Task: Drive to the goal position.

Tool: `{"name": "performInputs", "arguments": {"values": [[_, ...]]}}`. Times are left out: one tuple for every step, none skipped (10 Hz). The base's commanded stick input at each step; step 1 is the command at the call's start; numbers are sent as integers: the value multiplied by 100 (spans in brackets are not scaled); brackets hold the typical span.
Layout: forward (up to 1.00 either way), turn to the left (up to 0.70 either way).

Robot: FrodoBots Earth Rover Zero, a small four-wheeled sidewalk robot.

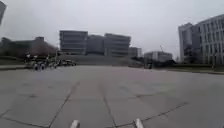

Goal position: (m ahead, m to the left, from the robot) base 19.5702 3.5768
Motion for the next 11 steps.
{"name": "performInputs", "arguments": {"values": [[100,2],[100,2],[100,2],[100,2],[100,2],[100,2],[100,2],[100,2],[100,2],[100,2],[100,2]]}}
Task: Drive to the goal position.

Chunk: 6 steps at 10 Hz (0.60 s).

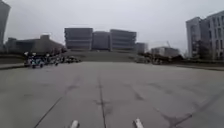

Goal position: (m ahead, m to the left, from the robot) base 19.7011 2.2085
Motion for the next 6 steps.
{"name": "performInputs", "arguments": {"values": [[100,2],[100,2],[100,2],[100,2],[100,2],[100,2]]}}
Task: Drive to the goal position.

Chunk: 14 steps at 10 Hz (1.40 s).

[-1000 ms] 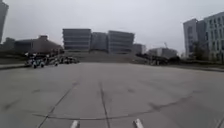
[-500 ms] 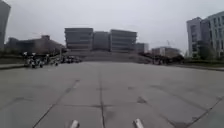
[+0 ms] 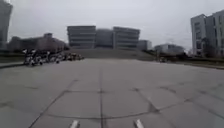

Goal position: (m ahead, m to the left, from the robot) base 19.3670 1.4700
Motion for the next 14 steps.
{"name": "performInputs", "arguments": {"values": [[100,2],[100,2],[100,2],[100,2],[100,2],[100,2],[100,2],[100,2],[100,2],[100,-5],[100,-14],[100,-22],[100,-31],[100,-36]]}}
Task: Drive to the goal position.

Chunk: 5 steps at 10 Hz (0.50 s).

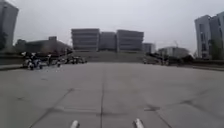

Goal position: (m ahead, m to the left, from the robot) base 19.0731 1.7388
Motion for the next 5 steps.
{"name": "performInputs", "arguments": {"values": [[100,-27],[100,-18],[100,-9],[100,0],[100,2]]}}
